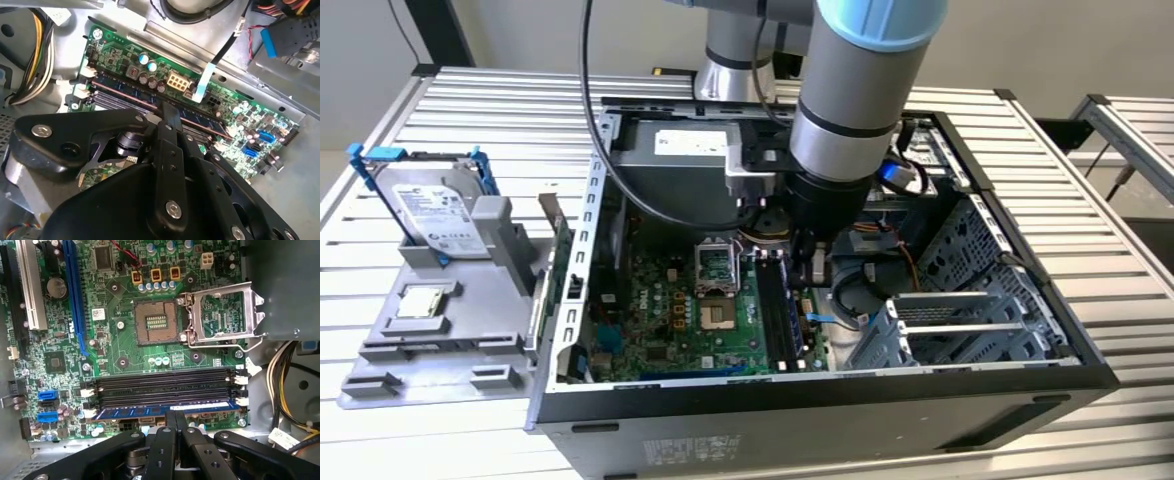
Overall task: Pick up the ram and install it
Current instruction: 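Press down the ram until it locks into place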
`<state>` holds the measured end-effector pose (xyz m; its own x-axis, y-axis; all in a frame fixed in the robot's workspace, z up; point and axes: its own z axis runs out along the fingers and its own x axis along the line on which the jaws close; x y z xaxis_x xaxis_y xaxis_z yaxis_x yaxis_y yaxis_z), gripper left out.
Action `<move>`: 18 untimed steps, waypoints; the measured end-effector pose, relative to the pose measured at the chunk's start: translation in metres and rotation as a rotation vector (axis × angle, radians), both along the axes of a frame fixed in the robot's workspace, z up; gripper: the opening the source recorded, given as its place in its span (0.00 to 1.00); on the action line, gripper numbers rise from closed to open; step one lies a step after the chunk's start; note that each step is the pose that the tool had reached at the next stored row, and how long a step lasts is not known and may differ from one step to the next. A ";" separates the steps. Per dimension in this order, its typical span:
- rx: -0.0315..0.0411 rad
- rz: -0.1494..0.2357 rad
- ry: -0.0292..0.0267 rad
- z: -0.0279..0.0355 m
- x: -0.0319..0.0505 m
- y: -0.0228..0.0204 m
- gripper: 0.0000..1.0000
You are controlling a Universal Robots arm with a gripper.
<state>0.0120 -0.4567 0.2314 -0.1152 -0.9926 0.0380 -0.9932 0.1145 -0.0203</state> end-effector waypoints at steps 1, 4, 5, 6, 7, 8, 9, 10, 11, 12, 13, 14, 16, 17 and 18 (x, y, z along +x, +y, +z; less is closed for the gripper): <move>0.0002 0.000 -0.0001 -0.0019 0.0000 0.0000 0.00; -0.0003 0.000 0.0001 -0.0071 0.0000 -0.0001 0.00; -0.0012 0.000 0.0004 -0.0086 0.0000 -0.0001 0.00; -0.0012 0.000 0.0004 -0.0103 0.0000 -0.0001 0.00; -0.0016 0.000 0.0005 -0.0123 0.0000 -0.0003 0.00; -0.0016 0.000 0.0005 -0.0136 0.0000 -0.0002 0.00; -0.0024 0.000 0.0006 -0.0126 0.0001 0.0001 0.00; 0.0005 0.000 -0.0001 -0.0097 0.0002 0.0005 0.00; 0.0020 0.000 -0.0004 -0.0058 0.0002 0.0007 0.00; 0.0005 0.000 -0.0001 -0.0011 0.0002 0.0005 0.00; -0.0002 0.000 0.0000 0.0039 0.0001 0.0002 0.00; 0.0001 0.000 -0.0001 0.0083 0.0001 0.0002 0.00; -0.0001 0.000 0.0001 0.0175 0.0001 0.0002 0.00; 0.0000 0.000 0.0002 0.0220 0.0001 0.0002 0.00; -0.0001 0.000 0.0003 0.0268 0.0001 0.0002 0.00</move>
<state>0.0120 -0.4565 0.2582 -0.1154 -0.9926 0.0381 -0.9932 0.1147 -0.0201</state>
